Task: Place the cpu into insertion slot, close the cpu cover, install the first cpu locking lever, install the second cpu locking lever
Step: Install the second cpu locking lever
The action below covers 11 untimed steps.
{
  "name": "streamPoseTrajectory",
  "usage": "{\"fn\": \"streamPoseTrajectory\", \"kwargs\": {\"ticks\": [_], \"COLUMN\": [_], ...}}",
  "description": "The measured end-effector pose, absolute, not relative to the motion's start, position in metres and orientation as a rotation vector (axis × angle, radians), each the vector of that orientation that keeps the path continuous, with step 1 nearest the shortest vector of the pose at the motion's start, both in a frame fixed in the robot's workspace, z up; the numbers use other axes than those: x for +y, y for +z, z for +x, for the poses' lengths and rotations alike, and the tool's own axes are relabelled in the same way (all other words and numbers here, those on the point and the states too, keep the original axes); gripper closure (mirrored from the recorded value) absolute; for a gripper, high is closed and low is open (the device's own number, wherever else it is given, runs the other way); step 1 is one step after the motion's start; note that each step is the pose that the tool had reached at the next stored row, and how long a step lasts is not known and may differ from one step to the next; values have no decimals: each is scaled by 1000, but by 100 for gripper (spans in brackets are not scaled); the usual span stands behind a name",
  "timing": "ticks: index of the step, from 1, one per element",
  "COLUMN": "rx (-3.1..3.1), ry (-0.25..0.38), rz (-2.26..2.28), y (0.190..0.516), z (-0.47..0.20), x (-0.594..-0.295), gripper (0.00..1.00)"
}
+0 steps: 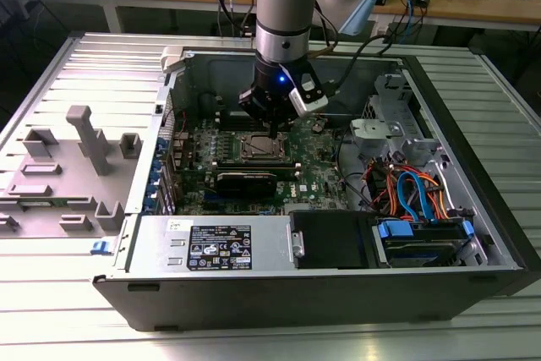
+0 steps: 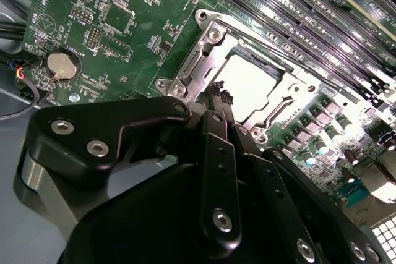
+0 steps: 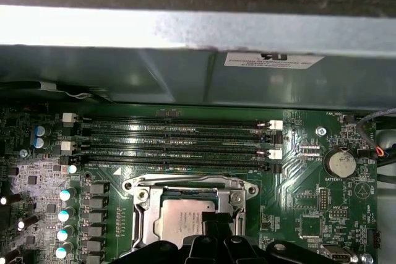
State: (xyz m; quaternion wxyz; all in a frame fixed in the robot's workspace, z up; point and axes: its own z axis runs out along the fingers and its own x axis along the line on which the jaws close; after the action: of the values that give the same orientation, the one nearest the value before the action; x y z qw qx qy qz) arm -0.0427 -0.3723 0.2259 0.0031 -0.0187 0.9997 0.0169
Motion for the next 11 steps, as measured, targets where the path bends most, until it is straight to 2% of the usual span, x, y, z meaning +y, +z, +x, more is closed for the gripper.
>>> {"fn": "streamPoseTrajectory", "kwargs": {"ticks": [11], "rx": [3134], "ry": [53], "rz": [-59], "y": [226], "z": [-43], "x": [-376], "gripper": [89]}}
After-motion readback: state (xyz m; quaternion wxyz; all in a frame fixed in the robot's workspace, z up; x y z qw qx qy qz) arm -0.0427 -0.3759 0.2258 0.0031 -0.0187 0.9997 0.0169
